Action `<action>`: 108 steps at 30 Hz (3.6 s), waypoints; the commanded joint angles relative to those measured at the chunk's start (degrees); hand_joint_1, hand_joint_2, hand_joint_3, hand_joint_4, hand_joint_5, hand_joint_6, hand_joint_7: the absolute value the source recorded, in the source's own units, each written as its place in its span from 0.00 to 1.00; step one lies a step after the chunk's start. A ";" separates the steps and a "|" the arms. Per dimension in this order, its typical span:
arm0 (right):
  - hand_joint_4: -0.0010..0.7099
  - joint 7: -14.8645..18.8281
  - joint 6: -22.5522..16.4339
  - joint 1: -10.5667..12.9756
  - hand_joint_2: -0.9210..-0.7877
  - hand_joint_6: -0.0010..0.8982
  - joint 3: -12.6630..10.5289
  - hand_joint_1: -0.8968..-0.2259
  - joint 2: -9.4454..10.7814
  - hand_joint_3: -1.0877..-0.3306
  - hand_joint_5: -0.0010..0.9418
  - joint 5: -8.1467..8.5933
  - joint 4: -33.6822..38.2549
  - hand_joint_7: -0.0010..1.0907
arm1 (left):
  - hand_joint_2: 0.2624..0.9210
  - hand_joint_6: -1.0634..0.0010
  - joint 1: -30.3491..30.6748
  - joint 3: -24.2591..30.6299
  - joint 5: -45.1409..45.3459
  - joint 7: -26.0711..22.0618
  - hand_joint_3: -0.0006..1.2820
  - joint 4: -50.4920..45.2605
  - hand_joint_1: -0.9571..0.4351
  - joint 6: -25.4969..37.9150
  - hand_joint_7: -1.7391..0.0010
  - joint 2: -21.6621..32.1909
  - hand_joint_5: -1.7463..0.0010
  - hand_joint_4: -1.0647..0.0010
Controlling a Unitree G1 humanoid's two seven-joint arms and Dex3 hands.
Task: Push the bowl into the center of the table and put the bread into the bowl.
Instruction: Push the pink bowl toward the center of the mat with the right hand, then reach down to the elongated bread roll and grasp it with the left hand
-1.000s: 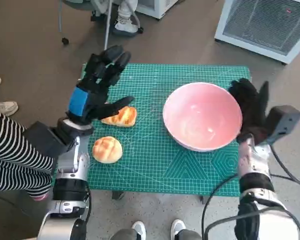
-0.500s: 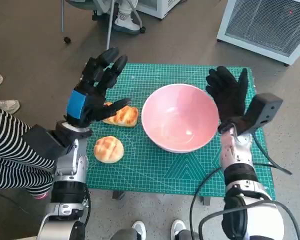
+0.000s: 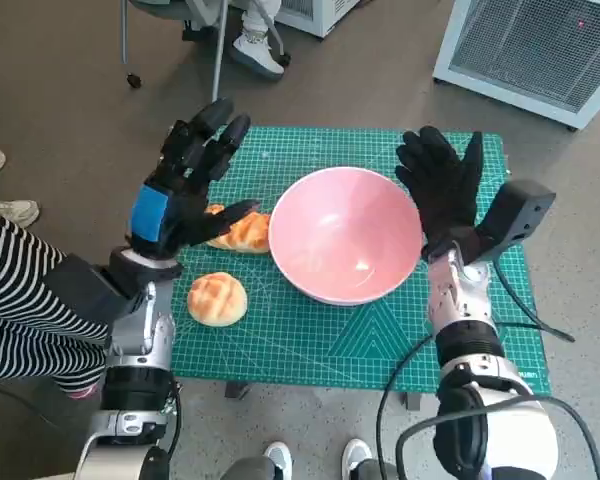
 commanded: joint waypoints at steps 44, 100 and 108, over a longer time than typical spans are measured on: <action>0.22 10.56 -23.26 18.19 0.00 0.00 17.06 0.20 -5.55 0.43 0.01 -5.53 -38.29 0.51 | 1.00 1.00 -7.59 -4.90 0.31 0.08 0.11 -6.53 0.50 5.04 0.57 -3.28 1.00 0.72; 0.25 8.03 -19.00 19.44 0.00 0.00 17.05 0.19 -6.11 0.46 0.01 -2.76 -42.11 0.51 | 0.74 0.87 -17.87 -18.83 37.31 -8.03 0.01 5.73 0.84 19.59 0.99 27.29 1.00 1.00; 0.25 8.01 -19.22 19.12 0.00 0.00 17.13 0.19 -5.89 0.46 0.01 -2.57 -41.45 0.51 | 0.72 0.85 -21.50 -21.76 38.02 -6.97 0.00 15.27 0.76 17.47 0.99 24.64 1.00 0.99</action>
